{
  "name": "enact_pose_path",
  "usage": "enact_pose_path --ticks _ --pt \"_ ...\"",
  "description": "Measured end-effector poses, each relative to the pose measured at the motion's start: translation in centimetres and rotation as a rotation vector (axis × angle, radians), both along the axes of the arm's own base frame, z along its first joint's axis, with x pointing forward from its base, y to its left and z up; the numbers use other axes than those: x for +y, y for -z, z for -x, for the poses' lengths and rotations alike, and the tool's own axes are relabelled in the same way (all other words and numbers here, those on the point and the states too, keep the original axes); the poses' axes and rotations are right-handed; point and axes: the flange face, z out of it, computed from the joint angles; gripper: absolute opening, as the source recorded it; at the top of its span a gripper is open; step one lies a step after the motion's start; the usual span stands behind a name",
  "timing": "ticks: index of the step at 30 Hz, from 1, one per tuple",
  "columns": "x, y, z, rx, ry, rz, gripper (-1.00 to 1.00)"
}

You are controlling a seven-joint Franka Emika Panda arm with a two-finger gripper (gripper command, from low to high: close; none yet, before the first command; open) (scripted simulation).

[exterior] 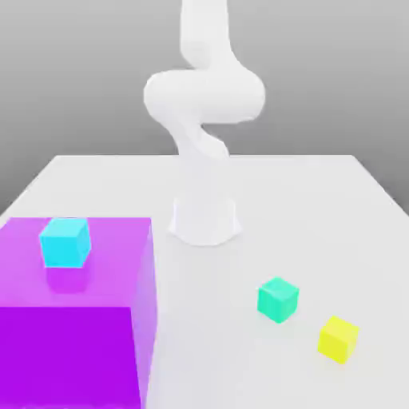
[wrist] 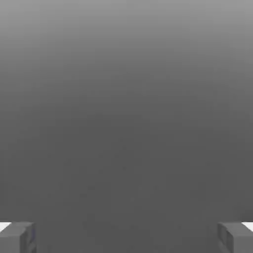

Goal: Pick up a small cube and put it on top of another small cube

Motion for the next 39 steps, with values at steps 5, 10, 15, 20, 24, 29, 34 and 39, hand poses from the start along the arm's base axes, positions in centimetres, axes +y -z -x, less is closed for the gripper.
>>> enact_pose_path --ticks 5,10,15,20,24,29,34,39 --pt "4.2 12.4 -3.4 0.173 -0.155 0.056 0.00" --pt "8.3 25.0 -2.5 0.346 -0.320 0.123 0.00" --pt "11.2 37.7 2.8 0.538 -0.510 0.209 0.00" --pt "12.2 48.3 8.0 0.676 -0.647 0.274 0.00" --pt "12.2 51.8 8.5 0.685 -0.658 0.278 0.00" --pt "12.2 52.5 8.6 0.686 -0.658 0.278 -1.00" --pt "12.3 51.6 8.6 0.686 -0.658 0.278 -1.00" --pt "12.3 47.9 8.6 0.685 -0.660 0.280 -1.00"
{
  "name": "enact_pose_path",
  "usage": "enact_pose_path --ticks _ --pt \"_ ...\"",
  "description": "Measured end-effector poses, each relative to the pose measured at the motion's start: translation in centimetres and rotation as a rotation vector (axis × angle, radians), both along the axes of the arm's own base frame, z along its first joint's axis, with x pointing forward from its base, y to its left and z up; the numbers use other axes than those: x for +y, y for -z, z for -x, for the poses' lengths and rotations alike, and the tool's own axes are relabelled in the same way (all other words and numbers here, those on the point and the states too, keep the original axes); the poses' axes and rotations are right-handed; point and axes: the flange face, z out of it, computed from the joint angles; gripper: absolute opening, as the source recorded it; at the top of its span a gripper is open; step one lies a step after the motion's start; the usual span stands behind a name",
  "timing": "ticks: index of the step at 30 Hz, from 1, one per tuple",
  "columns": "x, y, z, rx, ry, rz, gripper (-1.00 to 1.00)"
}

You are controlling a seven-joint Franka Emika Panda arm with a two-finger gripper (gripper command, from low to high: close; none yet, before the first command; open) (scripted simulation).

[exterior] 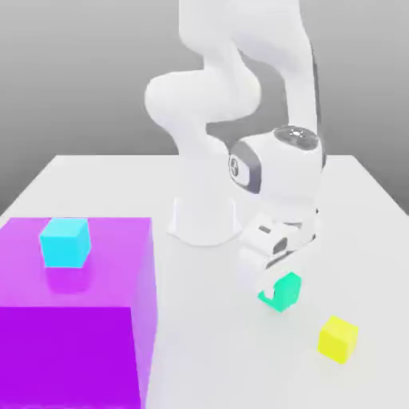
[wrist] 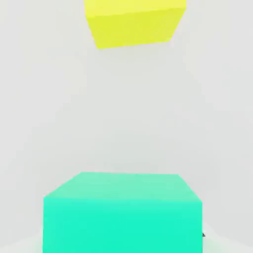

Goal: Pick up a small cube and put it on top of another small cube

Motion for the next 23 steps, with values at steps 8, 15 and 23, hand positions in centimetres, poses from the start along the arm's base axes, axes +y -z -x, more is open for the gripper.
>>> enact_pose_path --ticks 8,15,23 --pt "4.4 -4.0 -5.3 -0.003 0.038 0.006 -1.00" --pt "8.4 -3.9 -9.5 0.000 0.077 0.000 -1.00" --pt "8.4 -0.6 -9.6 0.000 0.078 0.000 1.00"
